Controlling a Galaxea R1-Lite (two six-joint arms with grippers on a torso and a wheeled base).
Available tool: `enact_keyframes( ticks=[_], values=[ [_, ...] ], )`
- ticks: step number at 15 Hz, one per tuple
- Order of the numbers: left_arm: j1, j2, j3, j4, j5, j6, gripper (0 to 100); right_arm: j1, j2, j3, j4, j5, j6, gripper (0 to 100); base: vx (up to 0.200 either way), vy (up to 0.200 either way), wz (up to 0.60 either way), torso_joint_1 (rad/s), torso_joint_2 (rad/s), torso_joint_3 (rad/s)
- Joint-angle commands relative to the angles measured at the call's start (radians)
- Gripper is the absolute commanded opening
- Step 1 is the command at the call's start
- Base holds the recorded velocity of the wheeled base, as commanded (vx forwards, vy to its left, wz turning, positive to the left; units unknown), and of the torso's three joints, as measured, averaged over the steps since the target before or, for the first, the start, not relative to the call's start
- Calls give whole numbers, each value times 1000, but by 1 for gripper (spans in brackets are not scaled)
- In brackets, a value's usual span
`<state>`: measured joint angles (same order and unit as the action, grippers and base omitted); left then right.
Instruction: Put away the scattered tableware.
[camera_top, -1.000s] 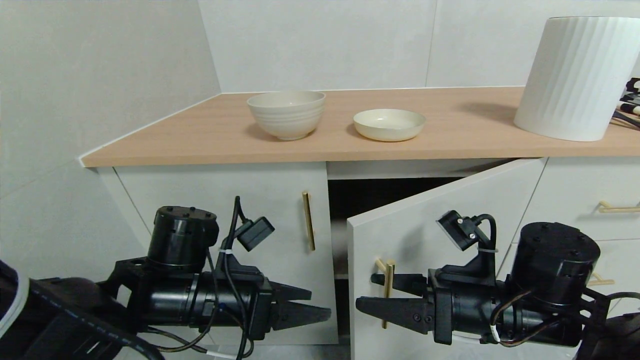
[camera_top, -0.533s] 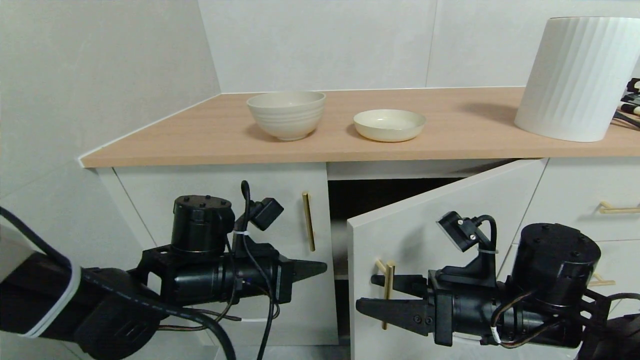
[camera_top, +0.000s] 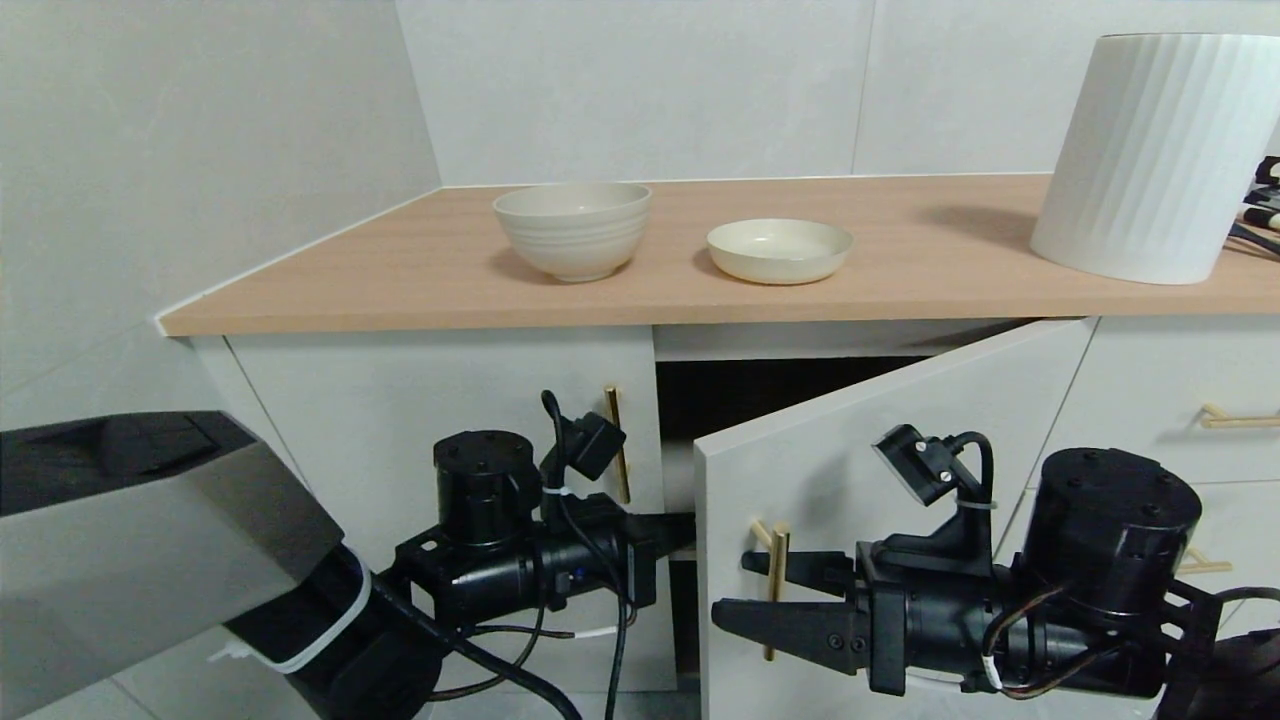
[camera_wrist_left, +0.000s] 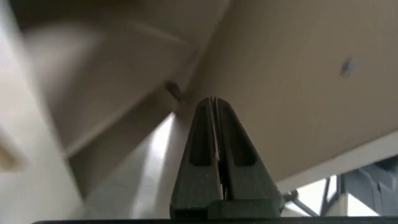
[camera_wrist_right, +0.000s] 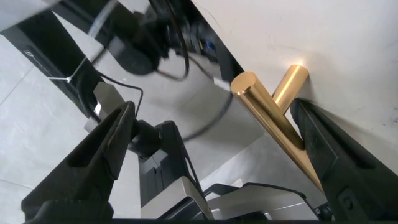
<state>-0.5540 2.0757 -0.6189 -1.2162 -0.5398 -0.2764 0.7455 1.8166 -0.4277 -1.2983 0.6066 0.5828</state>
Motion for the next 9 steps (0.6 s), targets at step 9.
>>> enact_keyframes(
  ticks=[9],
  values=[
    [-53,21,-25,-28,14,-1,0,-37,9,35,-12,-67,-141,100,0,0,0,0,0,0]
  ],
)
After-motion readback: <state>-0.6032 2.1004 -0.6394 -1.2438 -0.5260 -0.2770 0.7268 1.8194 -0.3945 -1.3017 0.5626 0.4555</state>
